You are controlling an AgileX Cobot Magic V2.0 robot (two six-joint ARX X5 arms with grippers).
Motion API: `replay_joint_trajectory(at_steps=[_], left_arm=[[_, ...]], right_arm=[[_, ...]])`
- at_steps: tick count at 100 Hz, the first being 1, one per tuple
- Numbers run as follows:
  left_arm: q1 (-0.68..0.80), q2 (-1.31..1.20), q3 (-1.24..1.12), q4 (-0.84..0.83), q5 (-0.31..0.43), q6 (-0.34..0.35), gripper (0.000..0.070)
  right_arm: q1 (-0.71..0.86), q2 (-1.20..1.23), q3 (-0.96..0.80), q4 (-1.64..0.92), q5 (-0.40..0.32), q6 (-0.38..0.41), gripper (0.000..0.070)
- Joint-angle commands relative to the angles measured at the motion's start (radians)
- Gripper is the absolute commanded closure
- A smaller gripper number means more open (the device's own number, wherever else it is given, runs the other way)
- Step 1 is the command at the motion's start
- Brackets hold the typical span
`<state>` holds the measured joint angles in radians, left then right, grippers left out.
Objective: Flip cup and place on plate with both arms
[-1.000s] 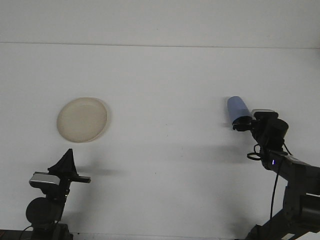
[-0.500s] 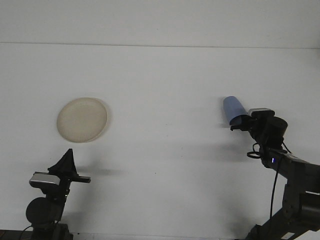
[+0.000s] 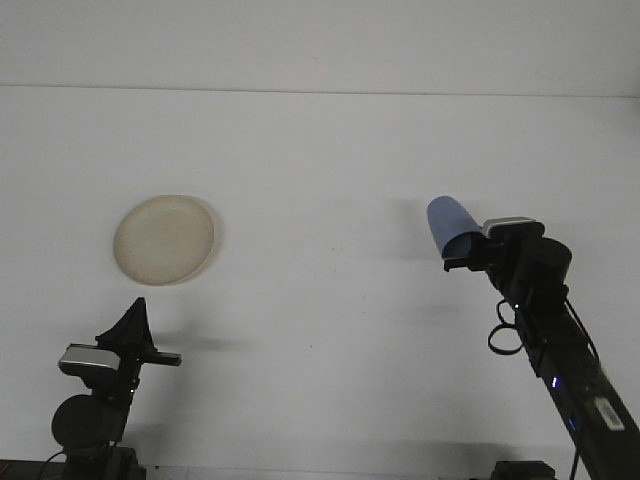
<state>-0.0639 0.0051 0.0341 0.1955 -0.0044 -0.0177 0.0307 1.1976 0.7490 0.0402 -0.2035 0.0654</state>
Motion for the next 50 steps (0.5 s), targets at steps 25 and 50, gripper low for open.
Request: replay_joint_trajectory(at_steps=[25,50], left_arm=[[-0.002,-0.002,-0.019,0.015,0.0,-0.005,0.0688],[-0.002,-0.002,-0.019,0.015,0.0,-0.005,0.0688]], right_arm=[[0.299,-0.222,0.123,-0.45,0.146,0.232,0.07],[0.568,-0.119,0.418,-0.835,0.289,0.334,0.07]])
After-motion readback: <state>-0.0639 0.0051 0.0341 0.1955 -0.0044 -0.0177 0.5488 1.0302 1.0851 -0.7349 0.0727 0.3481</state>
